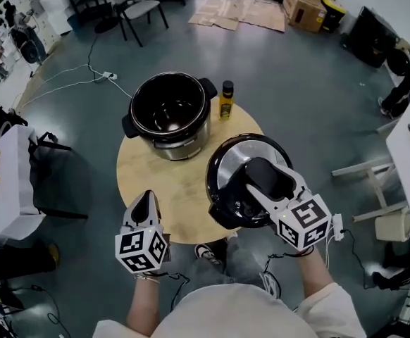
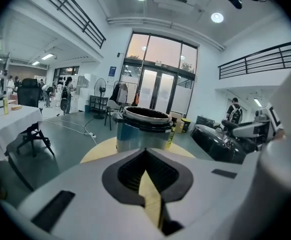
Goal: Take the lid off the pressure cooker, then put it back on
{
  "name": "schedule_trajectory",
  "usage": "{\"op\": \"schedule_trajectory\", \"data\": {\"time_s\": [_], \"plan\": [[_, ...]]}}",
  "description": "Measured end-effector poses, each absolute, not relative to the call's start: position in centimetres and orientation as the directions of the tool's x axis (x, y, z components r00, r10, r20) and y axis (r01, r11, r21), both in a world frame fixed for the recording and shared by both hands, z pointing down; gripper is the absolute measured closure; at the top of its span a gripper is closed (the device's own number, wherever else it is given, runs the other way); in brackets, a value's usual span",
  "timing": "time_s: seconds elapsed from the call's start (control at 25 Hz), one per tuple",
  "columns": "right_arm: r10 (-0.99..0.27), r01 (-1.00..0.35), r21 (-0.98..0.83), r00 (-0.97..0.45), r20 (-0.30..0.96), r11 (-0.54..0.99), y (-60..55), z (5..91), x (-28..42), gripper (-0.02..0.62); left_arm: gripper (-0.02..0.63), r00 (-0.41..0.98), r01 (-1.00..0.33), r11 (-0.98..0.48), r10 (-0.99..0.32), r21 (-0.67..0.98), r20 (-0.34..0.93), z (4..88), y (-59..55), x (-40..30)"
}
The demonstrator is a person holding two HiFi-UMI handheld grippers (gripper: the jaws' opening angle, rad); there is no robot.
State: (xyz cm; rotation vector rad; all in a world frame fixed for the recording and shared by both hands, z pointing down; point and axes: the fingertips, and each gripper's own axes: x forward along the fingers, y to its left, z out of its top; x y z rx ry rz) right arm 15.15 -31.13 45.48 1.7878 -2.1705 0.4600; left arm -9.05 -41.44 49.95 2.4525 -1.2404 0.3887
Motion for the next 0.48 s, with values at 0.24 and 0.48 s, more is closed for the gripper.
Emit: {"op": "schedule_trajectory", "data": {"time_s": [0.24, 0.48], "plan": [[-0.854, -0.960, -0.047, -0.268, 0.446, 0.276, -32.4, 48.8, 13.2, 0.307, 0.611, 0.547, -0.834, -0.513, -0.716, 0.204, 0.433, 52.4, -41.5, -9.7], [-0.798, -0.926, -0.044, -0.347, 0.492, 0.375, -33.2, 52.4, 10.9, 0.307, 0.611, 0.505, -0.862, -0.459, -0.728, 0.216, 0.464, 54.4, -41.4, -11.1]]}}
